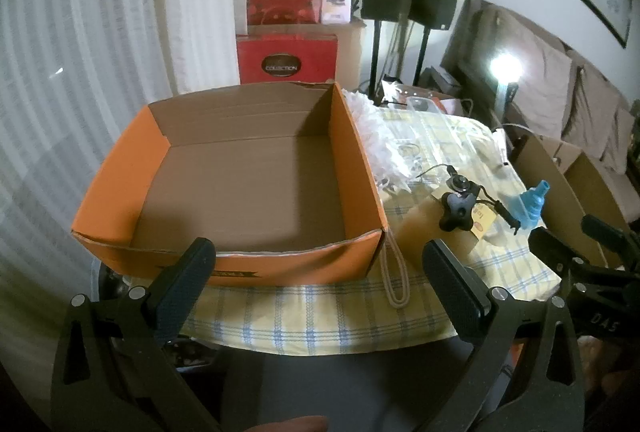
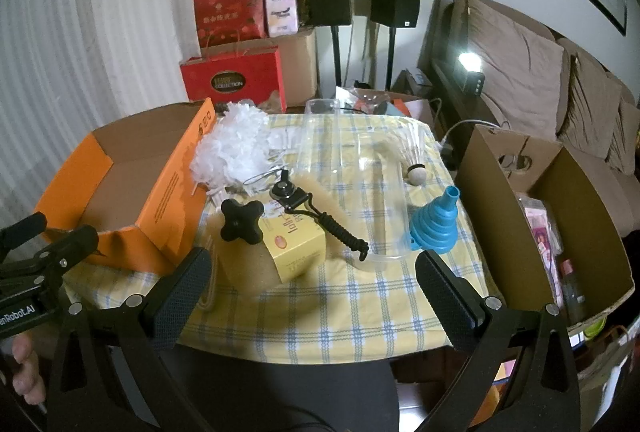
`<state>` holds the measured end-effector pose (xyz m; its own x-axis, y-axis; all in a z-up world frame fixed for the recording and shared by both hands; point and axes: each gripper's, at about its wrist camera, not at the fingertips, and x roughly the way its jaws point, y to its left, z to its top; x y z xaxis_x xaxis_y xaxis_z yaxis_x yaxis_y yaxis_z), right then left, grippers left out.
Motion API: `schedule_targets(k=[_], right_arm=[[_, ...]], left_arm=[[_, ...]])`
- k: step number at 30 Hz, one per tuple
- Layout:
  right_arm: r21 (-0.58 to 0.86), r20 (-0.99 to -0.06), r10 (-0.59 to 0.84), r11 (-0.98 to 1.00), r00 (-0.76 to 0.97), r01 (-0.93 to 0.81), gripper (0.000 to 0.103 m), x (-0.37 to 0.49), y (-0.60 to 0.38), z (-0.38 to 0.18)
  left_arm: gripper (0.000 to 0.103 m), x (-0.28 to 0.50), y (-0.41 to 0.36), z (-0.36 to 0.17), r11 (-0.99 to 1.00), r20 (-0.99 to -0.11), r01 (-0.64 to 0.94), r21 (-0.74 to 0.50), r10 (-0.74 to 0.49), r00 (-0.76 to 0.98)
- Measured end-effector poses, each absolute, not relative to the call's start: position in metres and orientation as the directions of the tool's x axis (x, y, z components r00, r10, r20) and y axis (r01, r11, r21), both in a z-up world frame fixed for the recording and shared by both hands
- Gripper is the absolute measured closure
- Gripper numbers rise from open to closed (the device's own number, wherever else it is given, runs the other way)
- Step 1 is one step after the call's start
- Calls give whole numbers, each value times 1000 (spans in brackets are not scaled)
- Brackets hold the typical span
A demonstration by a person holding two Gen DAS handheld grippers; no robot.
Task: Organize objects
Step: 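Move the left gripper over the table toward the clear plastic tray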
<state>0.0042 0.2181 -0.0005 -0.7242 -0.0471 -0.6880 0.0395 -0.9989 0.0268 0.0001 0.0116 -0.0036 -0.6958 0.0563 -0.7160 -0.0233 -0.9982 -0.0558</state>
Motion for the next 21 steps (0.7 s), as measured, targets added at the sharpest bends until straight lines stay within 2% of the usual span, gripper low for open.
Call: schedule_targets(k=[9, 16, 21], right_arm=[[24, -694, -45, -999, -718, 39, 0, 1, 220, -2], [24, -696, -38, -999, -717, 29, 0, 1, 239, -5], [73, -699, -64, -997, -712, 18, 0, 3, 260, -9]], left_arm=[[0, -1, 14, -6, -998, -712, -40, -56, 68, -699], [0, -1, 20, -7, -986, -705, -127, -108, 166, -690], [0, -1, 27, -8, -974, -696, -177, -145, 227, -681]])
